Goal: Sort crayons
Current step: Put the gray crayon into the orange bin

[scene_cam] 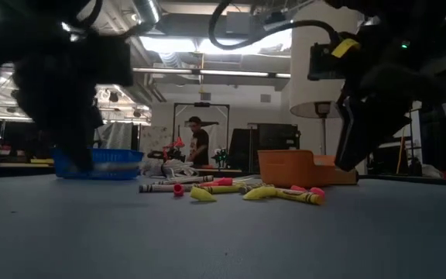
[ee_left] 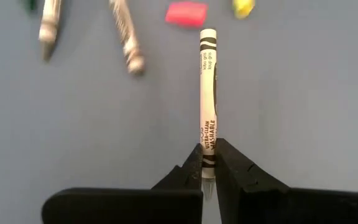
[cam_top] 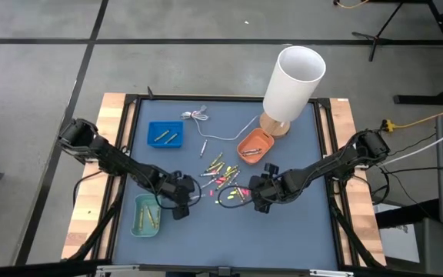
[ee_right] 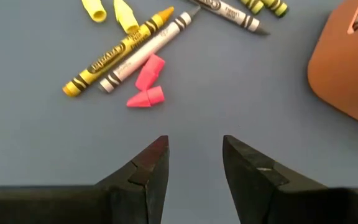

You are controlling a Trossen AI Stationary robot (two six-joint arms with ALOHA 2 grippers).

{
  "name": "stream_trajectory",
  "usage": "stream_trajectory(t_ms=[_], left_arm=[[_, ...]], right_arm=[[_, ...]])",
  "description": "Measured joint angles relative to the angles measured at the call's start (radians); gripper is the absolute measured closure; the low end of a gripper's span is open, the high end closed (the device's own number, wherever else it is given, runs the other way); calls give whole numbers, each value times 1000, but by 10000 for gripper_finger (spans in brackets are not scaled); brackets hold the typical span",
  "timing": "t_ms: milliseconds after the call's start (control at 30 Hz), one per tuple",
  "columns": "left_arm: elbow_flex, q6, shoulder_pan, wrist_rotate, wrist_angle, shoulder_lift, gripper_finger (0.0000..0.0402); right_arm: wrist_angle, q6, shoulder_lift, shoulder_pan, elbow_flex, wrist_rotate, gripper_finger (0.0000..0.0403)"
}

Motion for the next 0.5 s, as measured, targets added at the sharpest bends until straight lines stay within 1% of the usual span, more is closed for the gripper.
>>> stream_trajectory(t_ms=[100,167,233,367,500], left_arm=[[41,1,9,-17,4,0,398],[66,2,23,-56,10,0,398],[84,43,45,-104,37,-1,398],[90,176,108,-156,173,-2,398],[90,256,197,-160,318,-2,397]], right_arm=[[2,0,0,0,0,0,253],[2,0,0,0,0,0,253],[2,0,0,0,0,0,253],[2,0,0,0,0,0,253],[2,0,0,0,0,0,253]])
